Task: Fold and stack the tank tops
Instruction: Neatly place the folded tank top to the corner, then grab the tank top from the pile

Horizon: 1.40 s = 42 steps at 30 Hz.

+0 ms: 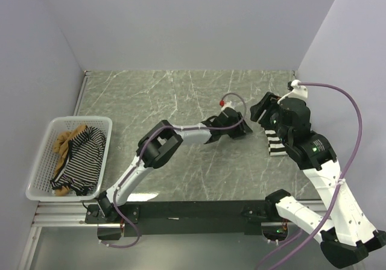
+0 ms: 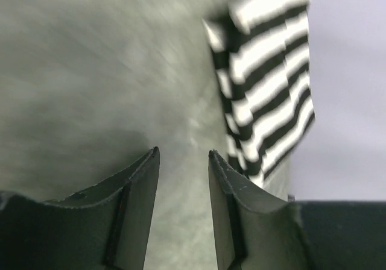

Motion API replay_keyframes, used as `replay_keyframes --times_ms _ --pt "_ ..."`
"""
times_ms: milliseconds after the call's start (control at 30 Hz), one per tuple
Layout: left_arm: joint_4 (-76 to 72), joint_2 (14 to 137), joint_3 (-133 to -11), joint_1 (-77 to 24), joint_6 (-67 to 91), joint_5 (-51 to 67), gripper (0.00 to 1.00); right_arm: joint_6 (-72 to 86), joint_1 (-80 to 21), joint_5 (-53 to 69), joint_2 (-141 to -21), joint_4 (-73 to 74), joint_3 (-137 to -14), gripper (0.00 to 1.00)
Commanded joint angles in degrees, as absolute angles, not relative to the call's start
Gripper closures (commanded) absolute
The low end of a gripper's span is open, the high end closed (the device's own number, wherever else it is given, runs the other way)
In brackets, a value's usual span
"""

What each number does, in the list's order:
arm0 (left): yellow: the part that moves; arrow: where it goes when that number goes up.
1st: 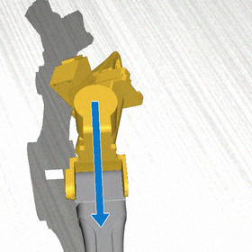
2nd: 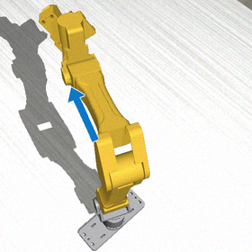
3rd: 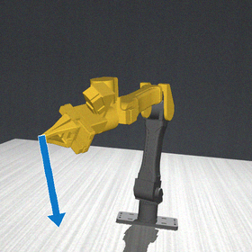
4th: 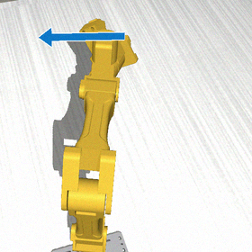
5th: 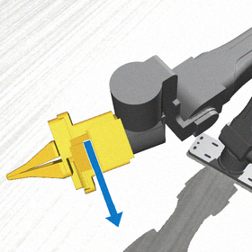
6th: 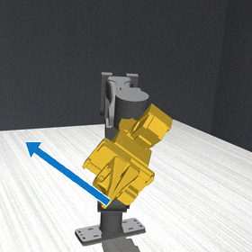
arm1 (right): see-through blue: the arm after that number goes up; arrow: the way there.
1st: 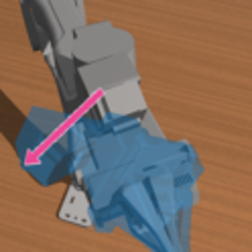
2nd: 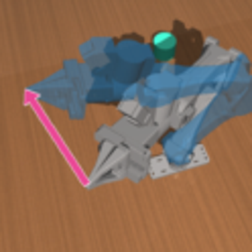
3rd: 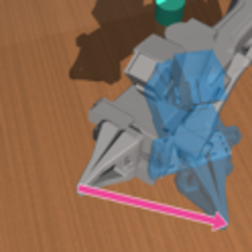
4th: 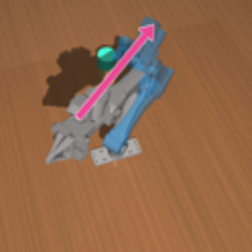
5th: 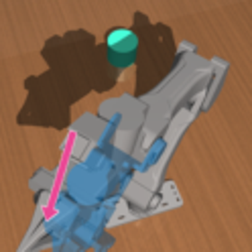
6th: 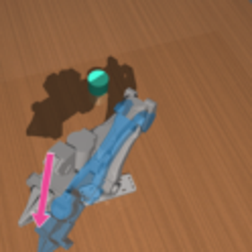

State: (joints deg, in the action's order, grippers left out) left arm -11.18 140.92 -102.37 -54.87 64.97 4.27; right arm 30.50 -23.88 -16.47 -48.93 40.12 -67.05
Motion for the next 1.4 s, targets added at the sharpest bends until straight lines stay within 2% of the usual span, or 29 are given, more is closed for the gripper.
replay_keyframes --times_ms 0,133,233,333,367,400,467,533,600,733,833,1000,1133,1367 --pt "-8.35 133.96 -99.16 -53.53 62.75 0.88 0.56 29.18 -23.47 -16.26 -49.39 39.64 -67.85 0.33" --pt "-11.5 122.37 -83.91 -51.34 61.8 0.18 0.57 29.18 -23.47 -13.98 -50.54 37.89 -67.15 0.33" --pt "-6.0 106.59 -77.09 -49.75 56.97 -6.39 0.55 29.27 -23.38 -11.96 -50.71 36.22 -64.96 0.32" --pt "7.17 94.36 -72.96 -48.43 54.76 -16.84 0.53 29.36 -23.38 -9.41 -51.5 34.29 -63.46 0.32" --pt "17.04 91.7 -72.43 -47.82 56.24 -20.18 0.53 29.53 -23.38 -8.01 -51.85 33.84 -63.11 0.32" --pt "21.4 89.06 -71.46 -46.16 57.21 -26.65 0.52 29.62 -23.29 -7.65 -52.73 33.23 -62.67 0.32" --pt "30.28 81.15 -69.79 -43.52 62.1 -32.05 0.52 29.79 -23.38 -6.07 -53.7 31.47 -61.18 0.33" --pt "40.14 72.83 -66.02 -37.46 65.46 -36.88 0.49 29.88 -23.47 -4.4 -55.37 30.33 -60.39 0.32" --pt "47.41 67.7 -62.08 -29.59 70.21 -37.88 0.5 30.14 -23.64 -3.08 -56.94 29.45 -59.86 0.33" --pt "55.52 56.81 -57.66 -17.86 75.23 -39.63 0.45 30.67 -26.0 -2.81 -59.85 27.69 -60.38 0.33" --pt "55.64 52.93 -55.38 -8.64 74.62 -40.69 0.4 30.76 -28.47 -3.78 -62.57 27.25 -61.17 0.33" --pt "50.63 55.1 -55.01 6.91 70.22 -34.29 0.41 30.85 -29.44 -3.6 -64.78 25.76 -60.82 0.33" --pt "50.01 62.12 -57.04 10.81 72.77 -32.26 0.41 30.76 -29.44 -2.64 -65.04 25.05 -59.86 0.34" --pt "47.38 66.27 -56.78 13.62 76.64 -32.78 0.41 30.5 -29.53 -2.29 -64.16 24.87 -58.1 0.33"
